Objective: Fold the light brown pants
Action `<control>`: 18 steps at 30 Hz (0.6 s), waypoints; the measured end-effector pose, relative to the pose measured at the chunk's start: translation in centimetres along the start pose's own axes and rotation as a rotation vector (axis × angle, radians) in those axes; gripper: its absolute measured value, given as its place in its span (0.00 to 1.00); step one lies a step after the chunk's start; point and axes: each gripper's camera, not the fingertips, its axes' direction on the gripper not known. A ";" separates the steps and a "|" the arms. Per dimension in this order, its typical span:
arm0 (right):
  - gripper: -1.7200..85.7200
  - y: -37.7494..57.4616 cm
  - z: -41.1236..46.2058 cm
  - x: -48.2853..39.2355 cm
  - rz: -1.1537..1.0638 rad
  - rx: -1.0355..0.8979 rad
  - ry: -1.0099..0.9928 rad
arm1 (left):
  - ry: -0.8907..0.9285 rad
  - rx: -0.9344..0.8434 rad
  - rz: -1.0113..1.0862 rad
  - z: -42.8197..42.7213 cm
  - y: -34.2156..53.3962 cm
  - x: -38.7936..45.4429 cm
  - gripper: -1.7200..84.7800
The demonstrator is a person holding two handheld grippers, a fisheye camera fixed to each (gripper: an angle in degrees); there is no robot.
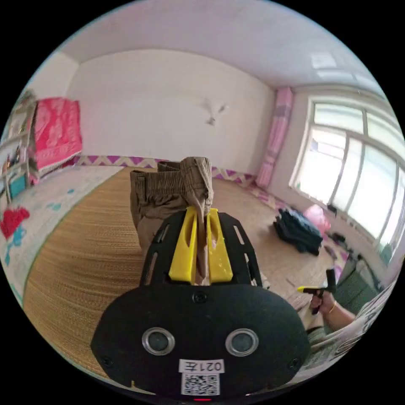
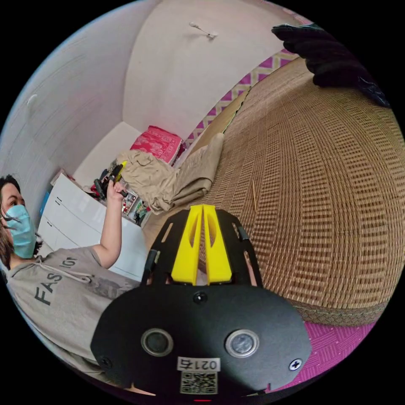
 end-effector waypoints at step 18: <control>0.01 7.4 4.2 0.7 -0.021 0.059 -0.046 | 0.011 -0.523 0.546 32.0 15.2 27.5 0.07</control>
